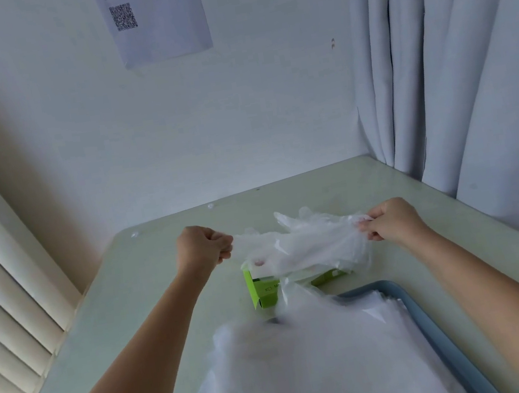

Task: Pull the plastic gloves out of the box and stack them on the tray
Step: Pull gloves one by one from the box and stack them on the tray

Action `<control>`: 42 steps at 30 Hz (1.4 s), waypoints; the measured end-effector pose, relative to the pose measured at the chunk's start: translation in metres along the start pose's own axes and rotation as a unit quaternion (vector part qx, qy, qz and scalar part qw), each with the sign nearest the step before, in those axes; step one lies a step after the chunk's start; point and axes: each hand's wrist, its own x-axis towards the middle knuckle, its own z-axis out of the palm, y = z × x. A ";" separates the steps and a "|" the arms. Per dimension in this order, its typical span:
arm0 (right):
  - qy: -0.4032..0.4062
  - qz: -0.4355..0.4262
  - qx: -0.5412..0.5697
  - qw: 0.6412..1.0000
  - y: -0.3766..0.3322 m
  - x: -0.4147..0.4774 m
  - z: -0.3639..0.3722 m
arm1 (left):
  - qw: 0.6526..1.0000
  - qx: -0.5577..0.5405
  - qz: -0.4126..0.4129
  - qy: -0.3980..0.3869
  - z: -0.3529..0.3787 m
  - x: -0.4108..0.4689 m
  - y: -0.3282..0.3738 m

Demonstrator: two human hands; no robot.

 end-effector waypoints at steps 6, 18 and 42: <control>-0.034 -0.006 -0.194 0.980 -0.016 -0.009 -0.009 | 0.981 -0.194 -0.003 -0.006 -0.027 -0.011 0.042; 0.002 -0.327 0.187 0.926 -0.085 -0.128 0.029 | 0.936 -0.315 0.032 -0.153 -0.062 -0.075 0.125; -0.376 0.046 0.562 0.735 -0.069 -0.207 -0.054 | 0.905 -0.360 0.000 -0.227 -0.108 -0.187 0.122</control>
